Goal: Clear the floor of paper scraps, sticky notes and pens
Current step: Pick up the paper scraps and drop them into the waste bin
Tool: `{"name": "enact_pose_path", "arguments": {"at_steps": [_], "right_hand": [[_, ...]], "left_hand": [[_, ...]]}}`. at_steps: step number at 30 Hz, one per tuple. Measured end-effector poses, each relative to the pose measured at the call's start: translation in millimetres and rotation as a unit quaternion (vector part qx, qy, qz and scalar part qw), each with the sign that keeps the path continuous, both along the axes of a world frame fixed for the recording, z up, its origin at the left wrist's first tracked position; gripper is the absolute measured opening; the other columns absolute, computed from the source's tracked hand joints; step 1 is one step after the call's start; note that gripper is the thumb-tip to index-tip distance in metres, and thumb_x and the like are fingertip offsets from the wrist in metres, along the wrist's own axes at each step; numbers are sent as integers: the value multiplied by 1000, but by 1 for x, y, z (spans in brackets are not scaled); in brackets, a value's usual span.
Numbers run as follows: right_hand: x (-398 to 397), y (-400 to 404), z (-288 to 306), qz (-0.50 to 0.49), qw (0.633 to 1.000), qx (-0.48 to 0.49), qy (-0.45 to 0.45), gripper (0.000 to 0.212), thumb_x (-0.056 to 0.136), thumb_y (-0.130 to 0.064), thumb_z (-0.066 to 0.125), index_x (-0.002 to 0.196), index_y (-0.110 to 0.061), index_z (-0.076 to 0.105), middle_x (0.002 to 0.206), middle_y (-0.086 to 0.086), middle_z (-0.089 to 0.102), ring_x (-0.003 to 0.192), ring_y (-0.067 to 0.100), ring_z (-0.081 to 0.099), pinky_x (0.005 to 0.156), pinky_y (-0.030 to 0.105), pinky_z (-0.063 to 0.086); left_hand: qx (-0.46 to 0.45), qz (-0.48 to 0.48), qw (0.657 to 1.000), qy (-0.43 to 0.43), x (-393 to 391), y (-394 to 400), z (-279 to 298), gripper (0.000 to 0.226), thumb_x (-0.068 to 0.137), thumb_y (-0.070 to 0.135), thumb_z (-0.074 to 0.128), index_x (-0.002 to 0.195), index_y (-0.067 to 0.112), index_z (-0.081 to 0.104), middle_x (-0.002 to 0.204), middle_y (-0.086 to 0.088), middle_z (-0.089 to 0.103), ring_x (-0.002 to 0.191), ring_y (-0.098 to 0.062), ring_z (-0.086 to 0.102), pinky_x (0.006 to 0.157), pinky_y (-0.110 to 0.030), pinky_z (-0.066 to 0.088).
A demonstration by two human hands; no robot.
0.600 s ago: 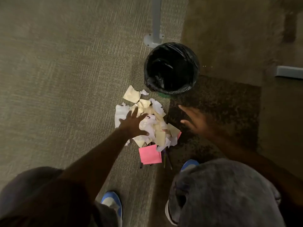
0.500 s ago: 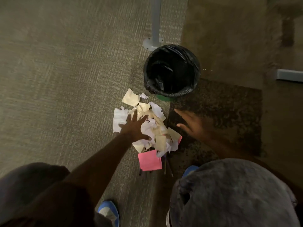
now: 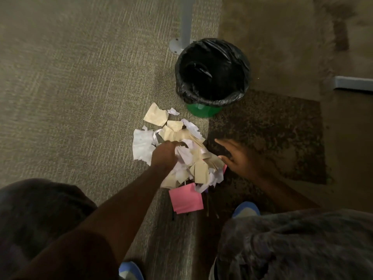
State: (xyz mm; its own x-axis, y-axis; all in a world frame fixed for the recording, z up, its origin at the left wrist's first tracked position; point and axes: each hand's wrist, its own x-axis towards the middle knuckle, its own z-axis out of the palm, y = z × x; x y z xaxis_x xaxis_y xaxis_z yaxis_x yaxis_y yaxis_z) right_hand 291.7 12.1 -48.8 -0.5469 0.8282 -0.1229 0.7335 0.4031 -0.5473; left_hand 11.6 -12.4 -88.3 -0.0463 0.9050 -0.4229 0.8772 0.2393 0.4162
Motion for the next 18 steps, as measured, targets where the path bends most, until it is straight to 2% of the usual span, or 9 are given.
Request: {"name": "enact_pose_path", "arguments": {"at_steps": [3,7,10,14,16,18], "right_hand": [[-8,-2,1,29,999,7,-17,51,91,-19,69,139,-12,57,136,9,60,123,21,58,103,29,45],[-36,23,3,8,995,-69,-72,58,87,-27,74,140,-16,56,138,9,56,124,24,56,102,35,48],[-62,36,-4,21,987,-118,-105,80,80,-39,79,149,-22,43,154,8,40,139,27,42,111,40,40],[-93,33,-25,40,967,-160,-193,107,69,-64,77,154,-44,17,168,-2,2,153,36,10,115,60,30],[-106,32,-32,42,959,-178,-217,111,65,-65,79,153,-48,13,168,-3,-8,153,41,-1,113,65,29],[-117,30,-37,43,953,-188,-234,108,67,-56,83,152,-47,18,168,2,-9,152,45,-2,113,65,30]], "left_hand": [[-51,32,997,-41,-11,10,4,58,74,21,80,129,24,61,131,-5,62,122,-25,57,102,-36,46],[-72,85,990,-82,-23,18,12,60,63,18,87,120,17,66,121,-8,65,116,-25,61,93,-30,48],[-70,110,986,-100,-28,15,16,56,60,17,89,112,18,69,114,-5,69,109,-21,64,81,-22,41],[-58,111,986,-111,-38,13,15,48,61,18,89,106,16,72,107,-5,72,104,-22,66,78,-22,40],[-60,95,987,-113,-42,12,15,42,63,18,88,102,15,72,101,-6,73,100,-23,66,77,-24,41],[-51,90,988,-119,-46,9,15,41,64,17,87,102,15,73,100,-6,74,97,-22,67,77,-25,43]]}}
